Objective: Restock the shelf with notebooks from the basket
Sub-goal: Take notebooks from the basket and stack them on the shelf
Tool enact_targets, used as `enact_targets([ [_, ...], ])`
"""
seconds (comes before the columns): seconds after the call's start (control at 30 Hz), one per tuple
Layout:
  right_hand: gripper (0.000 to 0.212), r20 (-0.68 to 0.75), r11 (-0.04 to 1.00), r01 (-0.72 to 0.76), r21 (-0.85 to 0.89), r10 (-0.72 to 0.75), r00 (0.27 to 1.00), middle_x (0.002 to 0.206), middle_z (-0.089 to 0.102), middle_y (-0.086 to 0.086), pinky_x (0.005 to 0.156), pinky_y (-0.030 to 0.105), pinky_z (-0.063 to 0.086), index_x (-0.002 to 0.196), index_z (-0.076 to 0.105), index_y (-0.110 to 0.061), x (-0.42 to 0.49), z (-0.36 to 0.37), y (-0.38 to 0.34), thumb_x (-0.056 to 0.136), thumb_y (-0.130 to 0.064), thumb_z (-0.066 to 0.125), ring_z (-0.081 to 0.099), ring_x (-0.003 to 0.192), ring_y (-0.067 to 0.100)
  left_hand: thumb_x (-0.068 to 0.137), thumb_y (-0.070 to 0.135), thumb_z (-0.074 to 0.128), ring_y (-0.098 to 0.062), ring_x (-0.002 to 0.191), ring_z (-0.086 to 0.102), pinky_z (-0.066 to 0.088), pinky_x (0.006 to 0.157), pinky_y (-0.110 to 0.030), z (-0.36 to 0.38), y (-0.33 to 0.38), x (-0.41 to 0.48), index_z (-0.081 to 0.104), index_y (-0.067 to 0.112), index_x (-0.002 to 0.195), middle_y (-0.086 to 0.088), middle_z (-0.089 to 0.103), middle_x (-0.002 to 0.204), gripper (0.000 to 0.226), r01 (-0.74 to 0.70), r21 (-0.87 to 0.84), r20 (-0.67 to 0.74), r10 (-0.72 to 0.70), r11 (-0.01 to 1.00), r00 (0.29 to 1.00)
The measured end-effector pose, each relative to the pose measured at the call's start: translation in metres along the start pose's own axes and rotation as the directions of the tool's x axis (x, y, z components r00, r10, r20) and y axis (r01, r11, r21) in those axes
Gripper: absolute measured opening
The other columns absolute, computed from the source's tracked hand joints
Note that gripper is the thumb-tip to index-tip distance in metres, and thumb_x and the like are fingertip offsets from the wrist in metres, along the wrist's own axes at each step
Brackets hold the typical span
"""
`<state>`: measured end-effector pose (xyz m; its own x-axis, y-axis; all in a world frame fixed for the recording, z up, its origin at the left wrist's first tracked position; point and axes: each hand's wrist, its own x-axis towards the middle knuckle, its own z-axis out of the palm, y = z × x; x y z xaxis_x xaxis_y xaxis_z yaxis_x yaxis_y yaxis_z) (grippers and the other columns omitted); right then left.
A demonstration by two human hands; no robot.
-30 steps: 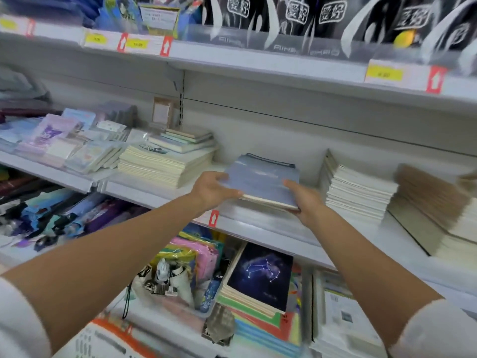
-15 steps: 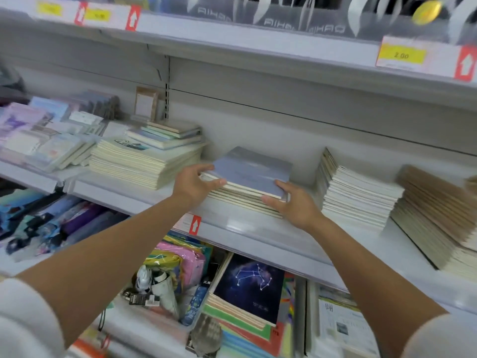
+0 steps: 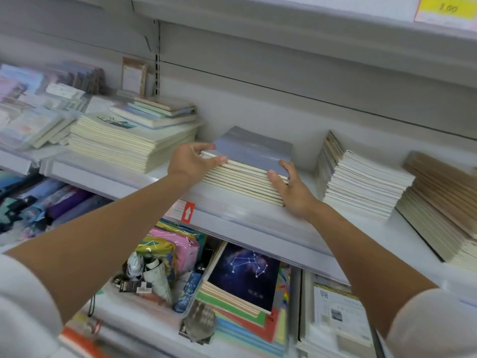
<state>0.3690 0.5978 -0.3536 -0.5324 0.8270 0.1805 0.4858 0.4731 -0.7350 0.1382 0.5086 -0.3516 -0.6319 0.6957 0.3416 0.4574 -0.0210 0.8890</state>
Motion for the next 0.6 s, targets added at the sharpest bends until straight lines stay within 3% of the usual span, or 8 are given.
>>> enact_targets([
  [0.07,0.070,-0.003,0.998,-0.002,0.056,0.002,1.000,0.159,0.017,-0.006,0.110,0.026,0.023,0.152,0.017,-0.026,0.001,0.001,0.000,0.093,-0.055,0.043,0.030,0.141,0.020,0.063,0.051,0.083,-0.009,0.108,0.058,0.049,0.096,-0.030,0.002,-0.001,0.001,0.070,0.029,0.113,0.006,0.067,0.118,0.057,-0.003,0.022,-0.015,0.003,1.000,1.000],
  [0.13,0.072,-0.009,0.995,-0.012,0.097,0.013,1.000,0.161,0.011,-0.004,0.107,0.024,0.022,0.152,0.015,-0.024,0.002,0.003,0.001,0.094,-0.053,0.045,0.024,0.144,0.020,0.064,0.054,0.081,-0.011,0.108,0.059,0.050,0.094,-0.033,0.003,-0.003,0.000,0.068,0.030,0.116,0.006,0.067,0.119,0.059,-0.010,0.058,-0.033,0.012,0.998,0.999],
  [0.3,0.089,-0.098,0.997,-0.056,-0.048,0.051,0.994,0.162,0.001,0.004,0.119,0.042,0.014,0.154,0.015,-0.024,0.003,0.005,0.000,0.083,-0.068,0.047,0.011,0.148,0.022,0.069,0.054,0.078,-0.014,0.115,0.056,0.049,0.095,-0.035,0.001,-0.001,-0.005,0.063,0.029,0.124,0.006,0.063,0.127,0.062,-0.060,0.115,0.007,0.059,0.992,0.998],
  [0.4,0.083,-0.190,0.961,-0.108,-0.256,0.059,0.980,0.161,0.004,0.012,0.119,0.051,0.010,0.153,0.016,-0.025,-0.002,0.008,-0.008,0.087,-0.067,0.044,0.007,0.149,0.028,0.075,0.049,0.075,-0.016,0.117,0.054,0.048,0.097,-0.036,-0.008,0.001,-0.014,0.061,0.025,0.127,0.005,0.061,0.129,0.059,-0.113,0.166,0.055,0.106,0.980,0.993],
  [0.5,0.078,-0.289,0.880,-0.063,-0.471,-0.087,0.953,0.160,0.008,0.015,0.118,0.050,0.003,0.151,0.020,-0.023,-0.015,0.012,-0.024,0.089,-0.066,0.041,0.007,0.148,0.027,0.084,0.037,0.070,-0.018,0.122,0.052,0.046,0.100,-0.035,-0.021,0.005,-0.030,0.063,0.023,0.123,0.002,0.056,0.135,0.042,-0.174,0.207,0.020,0.173,0.963,0.985],
  [0.6,0.070,-0.322,0.857,0.106,-0.505,-0.301,0.898,0.158,0.018,0.014,0.119,0.047,0.001,0.147,0.030,-0.019,-0.034,0.027,-0.048,0.092,-0.060,0.043,0.010,0.148,0.024,0.086,0.028,0.068,-0.015,0.096,0.059,0.046,0.081,-0.025,-0.047,0.009,-0.052,0.067,0.022,0.103,0.001,0.064,0.115,0.018,-0.173,0.189,-0.055,0.186,0.967,0.981],
])
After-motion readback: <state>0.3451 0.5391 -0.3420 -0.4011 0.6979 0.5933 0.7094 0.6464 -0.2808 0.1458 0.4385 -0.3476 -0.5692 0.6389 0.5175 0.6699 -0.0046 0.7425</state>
